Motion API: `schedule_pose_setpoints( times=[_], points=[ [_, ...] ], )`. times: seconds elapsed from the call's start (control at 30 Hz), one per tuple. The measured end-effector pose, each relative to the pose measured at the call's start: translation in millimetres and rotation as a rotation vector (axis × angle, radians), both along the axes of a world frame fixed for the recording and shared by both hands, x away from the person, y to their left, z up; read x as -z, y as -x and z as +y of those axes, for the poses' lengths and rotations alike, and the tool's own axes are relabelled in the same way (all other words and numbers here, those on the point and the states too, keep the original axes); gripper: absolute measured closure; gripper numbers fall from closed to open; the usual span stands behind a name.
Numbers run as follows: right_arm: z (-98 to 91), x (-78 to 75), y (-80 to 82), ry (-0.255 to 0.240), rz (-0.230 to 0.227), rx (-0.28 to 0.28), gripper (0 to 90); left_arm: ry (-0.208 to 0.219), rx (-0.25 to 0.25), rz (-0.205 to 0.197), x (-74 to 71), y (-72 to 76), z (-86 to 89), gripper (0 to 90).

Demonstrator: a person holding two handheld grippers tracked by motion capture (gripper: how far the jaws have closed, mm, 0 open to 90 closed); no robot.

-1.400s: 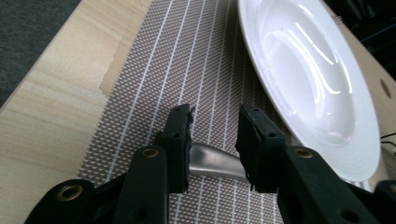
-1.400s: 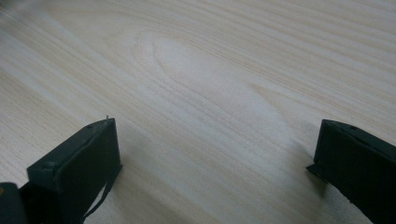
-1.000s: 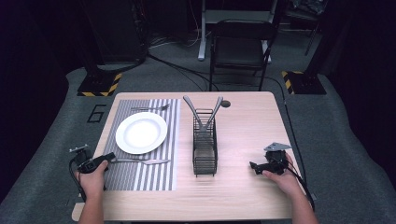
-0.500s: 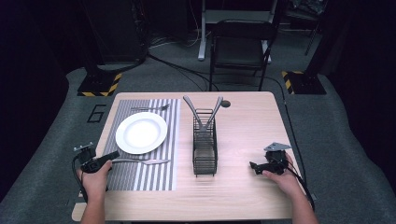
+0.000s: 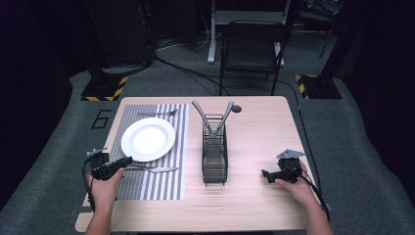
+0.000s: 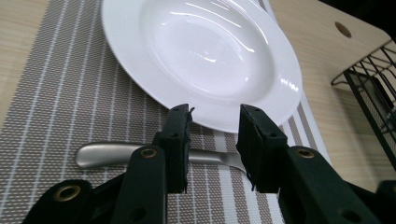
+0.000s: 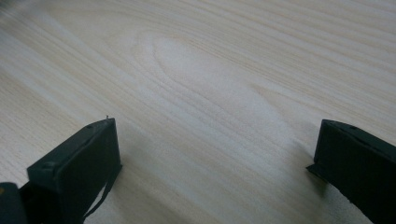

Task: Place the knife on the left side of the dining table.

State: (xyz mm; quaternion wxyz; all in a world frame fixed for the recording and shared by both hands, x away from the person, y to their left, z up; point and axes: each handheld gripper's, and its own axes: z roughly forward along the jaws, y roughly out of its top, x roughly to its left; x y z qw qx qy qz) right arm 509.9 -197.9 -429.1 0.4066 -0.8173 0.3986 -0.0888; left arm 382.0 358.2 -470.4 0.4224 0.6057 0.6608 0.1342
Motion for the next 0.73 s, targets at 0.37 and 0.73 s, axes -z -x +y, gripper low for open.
schedule_pose_setpoints(
  times=[0.37,0.73],
  points=[
    [0.0,0.0,0.0,0.000,0.000,0.000,0.0,-0.047,0.133,-0.031,3.3,9.3,-24.8,58.7],
    [1.0,0.1,0.3,0.011,0.001,-0.007,0.0,-0.111,0.189,-0.024,18.6,8.3,-33.6,51.9]
  ],
)
